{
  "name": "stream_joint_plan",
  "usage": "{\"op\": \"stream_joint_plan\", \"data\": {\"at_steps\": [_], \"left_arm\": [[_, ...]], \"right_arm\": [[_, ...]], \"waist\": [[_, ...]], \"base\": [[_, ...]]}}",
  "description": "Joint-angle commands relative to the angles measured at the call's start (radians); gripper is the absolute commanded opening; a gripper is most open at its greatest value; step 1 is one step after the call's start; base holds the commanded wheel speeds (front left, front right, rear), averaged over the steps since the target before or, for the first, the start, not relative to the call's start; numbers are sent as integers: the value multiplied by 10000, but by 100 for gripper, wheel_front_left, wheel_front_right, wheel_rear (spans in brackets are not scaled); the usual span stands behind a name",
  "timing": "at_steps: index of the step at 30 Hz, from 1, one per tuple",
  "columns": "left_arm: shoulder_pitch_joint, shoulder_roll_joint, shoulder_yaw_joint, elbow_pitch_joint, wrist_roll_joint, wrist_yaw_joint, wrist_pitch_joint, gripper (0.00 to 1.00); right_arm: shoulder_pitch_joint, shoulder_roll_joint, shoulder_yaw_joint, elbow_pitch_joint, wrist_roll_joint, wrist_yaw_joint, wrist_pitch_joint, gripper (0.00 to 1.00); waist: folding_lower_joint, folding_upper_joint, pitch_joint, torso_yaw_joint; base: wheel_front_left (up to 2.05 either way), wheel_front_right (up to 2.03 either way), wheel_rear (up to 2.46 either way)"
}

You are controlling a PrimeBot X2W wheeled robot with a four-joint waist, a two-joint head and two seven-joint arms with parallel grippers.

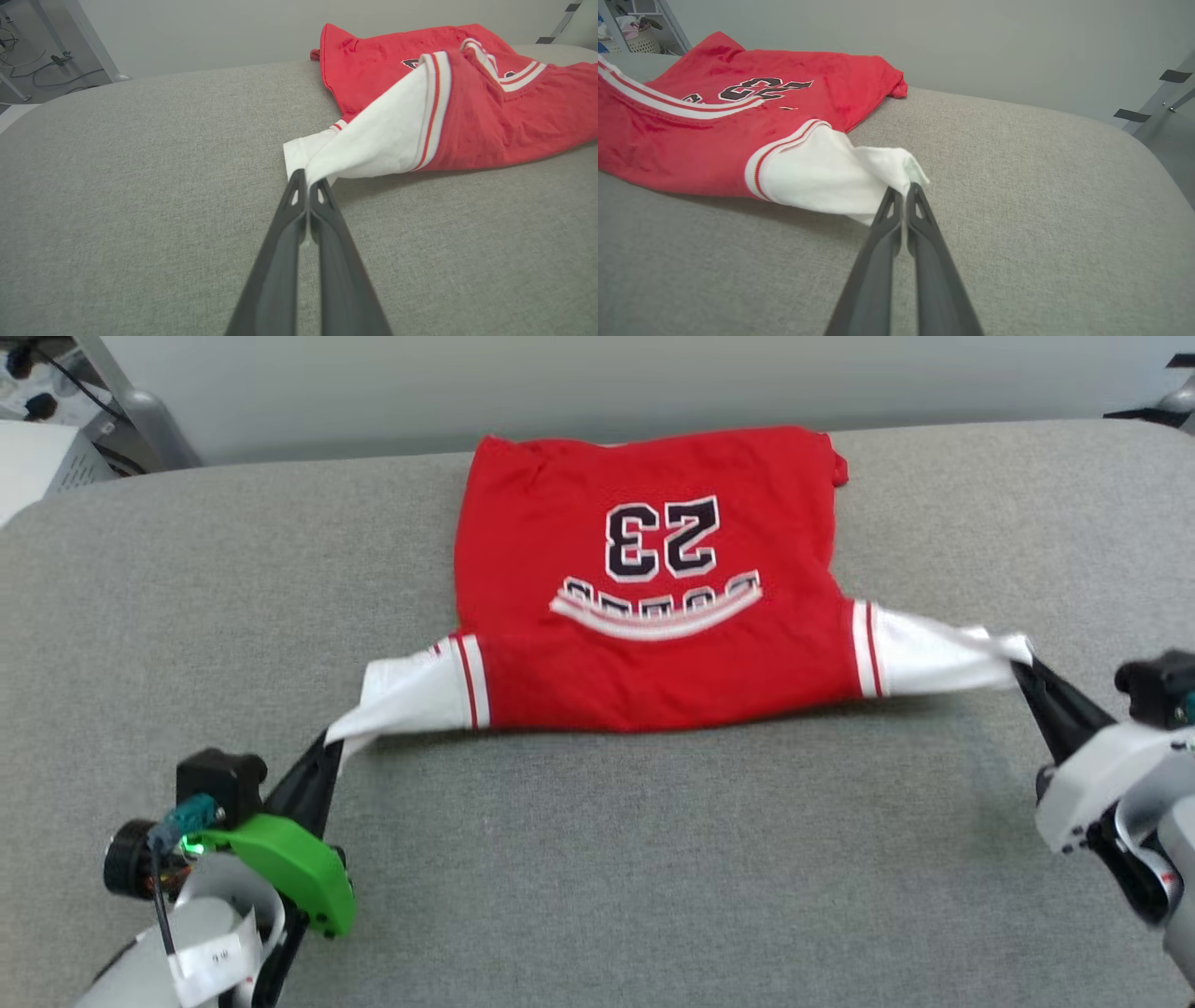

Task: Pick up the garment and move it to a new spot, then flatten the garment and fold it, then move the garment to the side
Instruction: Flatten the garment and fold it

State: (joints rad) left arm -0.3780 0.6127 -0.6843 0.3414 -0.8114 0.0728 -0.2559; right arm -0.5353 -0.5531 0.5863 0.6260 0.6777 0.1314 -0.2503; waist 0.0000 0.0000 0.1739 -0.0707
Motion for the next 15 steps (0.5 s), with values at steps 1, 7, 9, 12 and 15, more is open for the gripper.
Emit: {"op": "stream_joint_plan", "data": {"at_steps": [1,7,9,12,15], "left_arm": [[375,15,-59,-56,-111,110,-58,0],[1417,-124,-215,96,-151,364,-58,0],[1795,-197,-155,105,-185,463,-58,0],[2295,-305,-6,111,-141,610,-58,0],[2842,-513,300,35,-128,719,-58,0]], "right_arm": [[550,-137,-133,-183,197,-7,64,0],[2475,-289,-1104,-502,424,-7,145,0],[3093,-249,-1381,-606,399,-7,183,0],[3897,-152,-1884,-777,204,-7,244,0],[4747,42,-2599,-935,73,-7,282,0]], "waist": [[0,0,-409,112],[0,0,-718,153],[0,0,-775,145],[0,0,-845,134],[0,0,-909,167]], "base": [[0,0,0],[0,0,0],[0,0,0],[0,0,0],[0,0,0]]}}
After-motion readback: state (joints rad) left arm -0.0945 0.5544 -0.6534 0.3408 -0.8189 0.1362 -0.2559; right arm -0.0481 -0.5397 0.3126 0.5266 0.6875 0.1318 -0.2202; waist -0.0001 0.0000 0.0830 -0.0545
